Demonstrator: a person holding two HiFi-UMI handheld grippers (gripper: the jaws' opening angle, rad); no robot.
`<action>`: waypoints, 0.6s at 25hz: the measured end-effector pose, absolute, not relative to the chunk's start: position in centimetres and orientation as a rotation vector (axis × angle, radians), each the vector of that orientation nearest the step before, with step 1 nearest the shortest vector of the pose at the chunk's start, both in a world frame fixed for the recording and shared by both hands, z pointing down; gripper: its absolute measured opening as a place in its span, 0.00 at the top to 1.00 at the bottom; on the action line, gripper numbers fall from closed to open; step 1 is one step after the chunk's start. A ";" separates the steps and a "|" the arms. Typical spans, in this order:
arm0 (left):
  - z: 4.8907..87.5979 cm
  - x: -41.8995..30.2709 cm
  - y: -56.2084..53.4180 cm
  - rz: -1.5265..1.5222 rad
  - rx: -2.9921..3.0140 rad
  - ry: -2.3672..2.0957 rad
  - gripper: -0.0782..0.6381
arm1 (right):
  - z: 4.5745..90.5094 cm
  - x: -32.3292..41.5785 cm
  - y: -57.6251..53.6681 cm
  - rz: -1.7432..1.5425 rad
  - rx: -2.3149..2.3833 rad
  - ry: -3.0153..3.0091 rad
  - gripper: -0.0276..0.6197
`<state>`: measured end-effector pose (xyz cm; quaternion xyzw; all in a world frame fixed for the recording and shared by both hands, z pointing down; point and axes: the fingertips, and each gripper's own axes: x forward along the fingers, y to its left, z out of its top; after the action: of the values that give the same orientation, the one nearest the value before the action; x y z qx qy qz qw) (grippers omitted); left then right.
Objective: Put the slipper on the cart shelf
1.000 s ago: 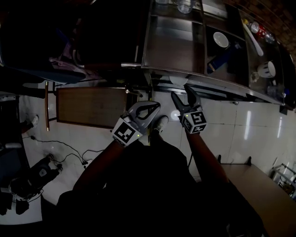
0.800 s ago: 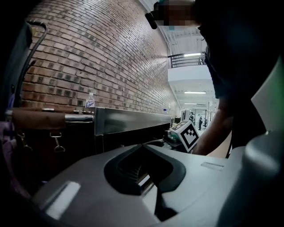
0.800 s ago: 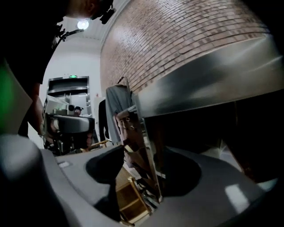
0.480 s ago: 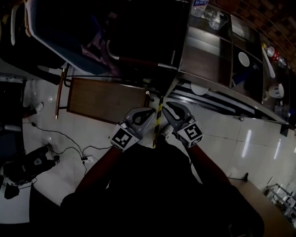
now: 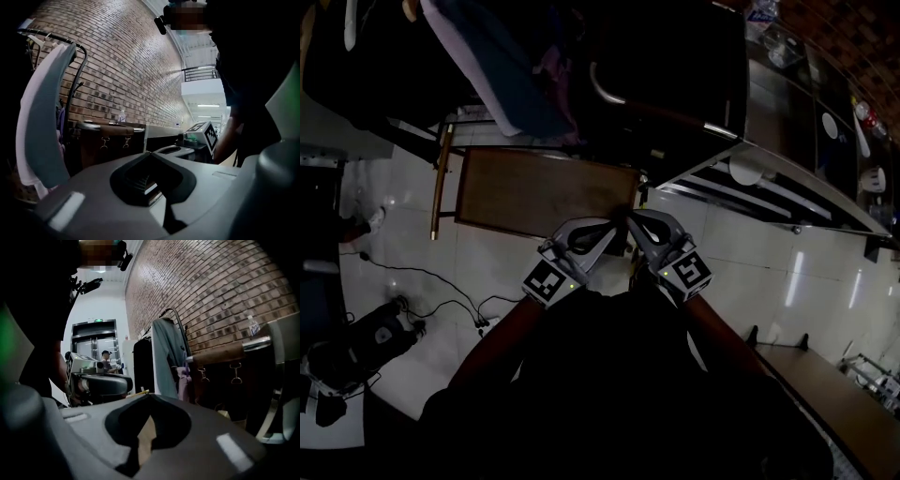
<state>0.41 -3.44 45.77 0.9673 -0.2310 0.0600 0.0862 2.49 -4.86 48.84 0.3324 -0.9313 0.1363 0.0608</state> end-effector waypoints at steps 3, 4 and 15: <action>45.1 -3.5 -2.4 0.155 2.904 -0.635 0.89 | 47.8 -1.5 -3.7 0.385 1.070 -2.814 0.96; 44.9 -4.7 -2.1 0.150 2.906 -0.621 0.89 | 47.3 -2.6 -3.3 0.385 1.093 -2.805 0.96; 42.9 -10.9 -1.3 0.090 2.929 -0.590 0.89 | 44.0 -7.7 -1.3 0.379 1.218 -2.754 0.96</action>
<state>-10.88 -1.29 42.92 0.9770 -0.1968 0.0301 0.0763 -7.75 -1.26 44.03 0.4006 -0.9061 0.1247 0.0533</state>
